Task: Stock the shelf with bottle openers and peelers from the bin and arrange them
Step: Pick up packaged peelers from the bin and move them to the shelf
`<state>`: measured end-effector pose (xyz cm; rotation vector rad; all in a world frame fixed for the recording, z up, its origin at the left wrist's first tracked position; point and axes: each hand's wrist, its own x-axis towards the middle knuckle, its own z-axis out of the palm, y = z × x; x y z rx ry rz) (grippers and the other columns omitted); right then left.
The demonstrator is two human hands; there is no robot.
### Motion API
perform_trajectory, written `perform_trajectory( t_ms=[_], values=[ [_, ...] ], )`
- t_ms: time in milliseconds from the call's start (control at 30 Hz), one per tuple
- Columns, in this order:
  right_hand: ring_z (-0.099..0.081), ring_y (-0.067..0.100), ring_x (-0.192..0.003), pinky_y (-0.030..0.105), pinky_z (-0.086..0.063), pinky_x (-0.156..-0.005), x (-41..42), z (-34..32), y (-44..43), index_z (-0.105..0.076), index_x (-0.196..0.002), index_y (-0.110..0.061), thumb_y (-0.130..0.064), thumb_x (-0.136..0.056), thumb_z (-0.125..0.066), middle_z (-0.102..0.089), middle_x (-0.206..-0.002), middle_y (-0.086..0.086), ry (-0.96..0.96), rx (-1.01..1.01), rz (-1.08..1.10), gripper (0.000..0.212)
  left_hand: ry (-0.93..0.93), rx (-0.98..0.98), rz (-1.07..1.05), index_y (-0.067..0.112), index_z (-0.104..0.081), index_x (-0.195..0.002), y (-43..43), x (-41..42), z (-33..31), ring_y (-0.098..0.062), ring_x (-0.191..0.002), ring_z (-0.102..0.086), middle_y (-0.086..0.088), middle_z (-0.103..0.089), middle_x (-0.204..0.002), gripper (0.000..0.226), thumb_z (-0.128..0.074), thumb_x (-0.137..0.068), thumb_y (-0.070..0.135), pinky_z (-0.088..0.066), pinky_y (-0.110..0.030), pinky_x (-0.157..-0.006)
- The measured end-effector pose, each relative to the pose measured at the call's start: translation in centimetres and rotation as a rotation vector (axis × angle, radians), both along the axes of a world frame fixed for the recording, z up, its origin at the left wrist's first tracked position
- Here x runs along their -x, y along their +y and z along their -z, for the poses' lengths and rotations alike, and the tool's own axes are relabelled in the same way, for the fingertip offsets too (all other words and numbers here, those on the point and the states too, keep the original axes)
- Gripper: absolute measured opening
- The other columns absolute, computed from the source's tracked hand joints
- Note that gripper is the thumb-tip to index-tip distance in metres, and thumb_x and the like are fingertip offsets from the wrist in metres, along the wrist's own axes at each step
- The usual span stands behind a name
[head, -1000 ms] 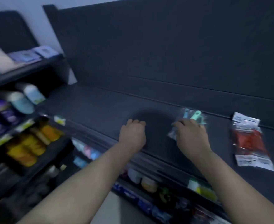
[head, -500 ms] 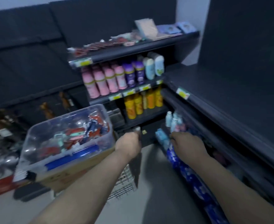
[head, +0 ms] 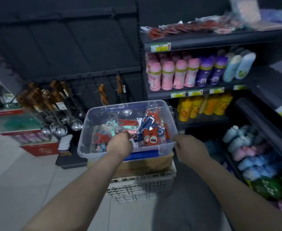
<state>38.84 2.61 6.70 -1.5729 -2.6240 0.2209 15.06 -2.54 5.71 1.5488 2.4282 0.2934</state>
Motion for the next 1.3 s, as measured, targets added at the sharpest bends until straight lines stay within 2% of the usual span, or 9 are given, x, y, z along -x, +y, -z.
perform_trajectory(
  t_ms=[100,200,400,533,667,867,1067,1200,1300],
  values=[
    [-0.059,0.024,-0.083,0.03,-0.044,-0.059,2.5,1.1,2.8,-0.051,-0.086,-0.019,-0.016,-0.09,-0.046,-0.062,-0.089,0.004,0.069,0.08,0.01,0.007,-0.028,0.036,-0.029,0.02,-0.06,-0.104,1.1,1.5,1.0,-0.027,-0.081,-0.067,-0.008,-0.07,-0.09,0.019,-0.046,-0.09,0.017,-0.059,-0.038,-0.071],
    [-0.063,0.021,-0.082,0.033,-0.055,-0.067,5.0,2.3,5.9,-0.054,-0.102,-0.022,-0.023,-0.091,-0.049,-0.064,-0.095,0.001,0.134,0.15,0.02,0.012,-0.051,0.056,-0.065,0.018,-0.06,-0.102,2.6,2.6,1.8,-0.024,-0.08,-0.068,-0.006,-0.07,-0.09,0.016,-0.049,-0.091,0.017,-0.059,-0.036,-0.071],
    [-0.059,0.023,-0.088,0.032,-0.049,-0.072,9.5,4.0,13.1,-0.051,-0.116,-0.016,-0.012,-0.091,-0.052,-0.061,-0.104,0.006,0.222,0.301,0.036,0.026,-0.068,0.107,-0.11,0.019,-0.059,-0.109,6.3,4.5,3.1,-0.016,-0.081,-0.064,-0.001,-0.069,-0.099,0.018,-0.055,-0.091,0.016,-0.055,-0.029,-0.067],
    [-0.051,0.034,-0.117,0.036,-0.044,-0.089,12.2,6.3,17.3,-0.031,-0.136,-0.007,0.003,-0.087,-0.045,-0.045,-0.134,0.018,0.179,0.398,0.085,0.052,-0.109,0.156,-0.152,0.018,-0.061,-0.113,8.0,5.3,4.0,-0.02,-0.09,-0.065,-0.002,-0.069,-0.106,0.023,-0.056,-0.09,0.019,-0.055,-0.032,-0.074],
    [-0.04,0.038,-0.126,0.043,-0.04,-0.1,13.8,8.6,19.1,-0.028,-0.13,-0.01,0.004,-0.083,-0.044,-0.027,-0.144,0.021,0.185,0.441,0.104,0.051,-0.126,0.216,-0.229,0.02,-0.062,-0.116,8.2,6.0,5.0,-0.024,-0.099,-0.065,-0.005,-0.069,-0.111,0.027,-0.059,-0.09,0.025,-0.053,-0.033,-0.082],
    [-0.059,0.034,-0.091,0.032,-0.038,-0.065,14.8,9.6,18.9,-0.035,-0.112,-0.009,-0.01,-0.088,-0.062,-0.052,-0.112,0.013,0.467,0.345,0.127,0.036,-0.038,0.302,-0.367,0.015,-0.062,-0.116,7.6,8.9,5.2,-0.031,-0.105,-0.063,-0.013,-0.067,-0.114,0.026,-0.051,-0.093,0.018,-0.05,-0.036,-0.083],
    [-0.053,0.029,-0.105,0.031,-0.039,-0.079,14.6,8.3,19.0,-0.056,-0.12,-0.013,-0.012,-0.094,-0.052,-0.047,-0.122,0.01,0.367,0.295,0.023,0.026,-0.035,0.295,-0.332,0.017,-0.059,-0.121,9.2,10.8,5.1,-0.028,-0.102,-0.065,-0.01,-0.066,-0.116,0.034,-0.052,-0.089,0.009,-0.053,-0.034,-0.082],
    [-0.056,0.033,-0.102,0.037,-0.042,-0.077,13.9,5.0,18.7,-0.052,-0.119,-0.011,-0.011,-0.097,-0.043,-0.059,-0.114,0.013,0.368,0.111,-0.059,0.023,-0.035,0.248,-0.153,0.021,-0.055,-0.125,12.6,10.5,6.4,-0.024,-0.093,-0.064,-0.009,-0.063,-0.115,0.036,-0.049,-0.092,0.007,-0.056,-0.036,-0.08],
    [-0.058,0.032,-0.099,0.036,-0.041,-0.073,13.2,2.8,18.1,-0.051,-0.12,-0.012,-0.013,-0.098,-0.04,-0.062,-0.109,0.011,0.402,0.073,-0.089,0.025,0.01,0.284,0.009,0.022,-0.048,-0.129,15.1,10.2,7.8,-0.025,-0.106,-0.057,-0.008,-0.055,-0.126,0.039,-0.043,-0.093,0.007,-0.052,-0.038,-0.09]
  ],
)
